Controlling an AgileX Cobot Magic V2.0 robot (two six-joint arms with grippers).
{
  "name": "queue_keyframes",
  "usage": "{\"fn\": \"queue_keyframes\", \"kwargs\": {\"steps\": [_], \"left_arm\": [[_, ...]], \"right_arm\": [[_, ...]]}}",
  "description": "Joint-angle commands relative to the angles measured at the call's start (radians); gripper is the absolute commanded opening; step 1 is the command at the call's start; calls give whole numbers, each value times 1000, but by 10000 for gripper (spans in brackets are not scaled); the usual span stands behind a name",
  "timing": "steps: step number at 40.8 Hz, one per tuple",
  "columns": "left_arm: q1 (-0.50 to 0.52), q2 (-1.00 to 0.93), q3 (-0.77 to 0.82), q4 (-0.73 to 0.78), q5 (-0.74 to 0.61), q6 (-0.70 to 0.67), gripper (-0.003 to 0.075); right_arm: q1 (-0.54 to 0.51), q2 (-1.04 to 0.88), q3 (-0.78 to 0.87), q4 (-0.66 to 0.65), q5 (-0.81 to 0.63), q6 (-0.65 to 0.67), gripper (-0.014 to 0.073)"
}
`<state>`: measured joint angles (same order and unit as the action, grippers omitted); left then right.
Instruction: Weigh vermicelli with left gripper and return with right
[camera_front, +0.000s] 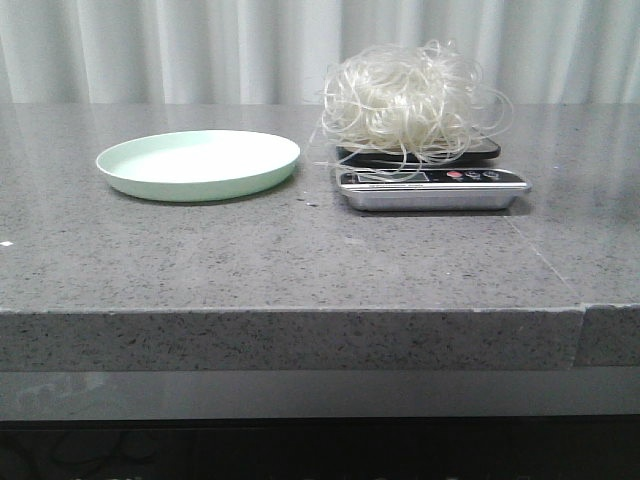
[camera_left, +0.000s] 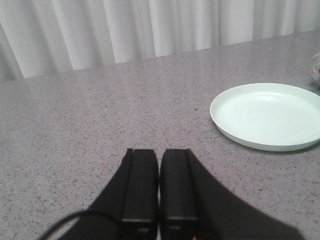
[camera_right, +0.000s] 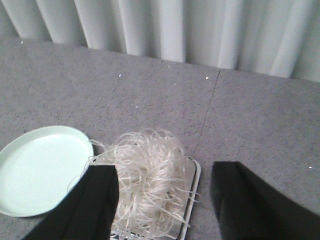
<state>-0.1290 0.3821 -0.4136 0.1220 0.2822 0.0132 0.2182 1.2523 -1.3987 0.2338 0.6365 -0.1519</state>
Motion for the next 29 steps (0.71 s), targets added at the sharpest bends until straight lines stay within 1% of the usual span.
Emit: {"fn": "queue_keyframes", "kwargs": {"steps": [1,6,9,13,17,23,29], "left_arm": [[3,5,-27,4,-78,-3,138],[3,5,-27,4,-78,-3,138],[3,5,-27,4,-78,-3,138],[3,5,-27,4,-78,-3,138],[3,5,-27,4,-78,-3,138],[3,5,-27,4,-78,-3,138],[3,5,-27,4,-78,-3,138]], "right_arm": [[32,56,-110,7,39,-56,512],[78,148,-190,7,127,-101,512],[108,197,-224,7,171,-163,512],[150,247,-262,7,210,-228,512],[184,293,-287,7,238,-262,512],[218,341,-296,6,254,-276,512],[219,386,-296,0,290,-278,512]]}}
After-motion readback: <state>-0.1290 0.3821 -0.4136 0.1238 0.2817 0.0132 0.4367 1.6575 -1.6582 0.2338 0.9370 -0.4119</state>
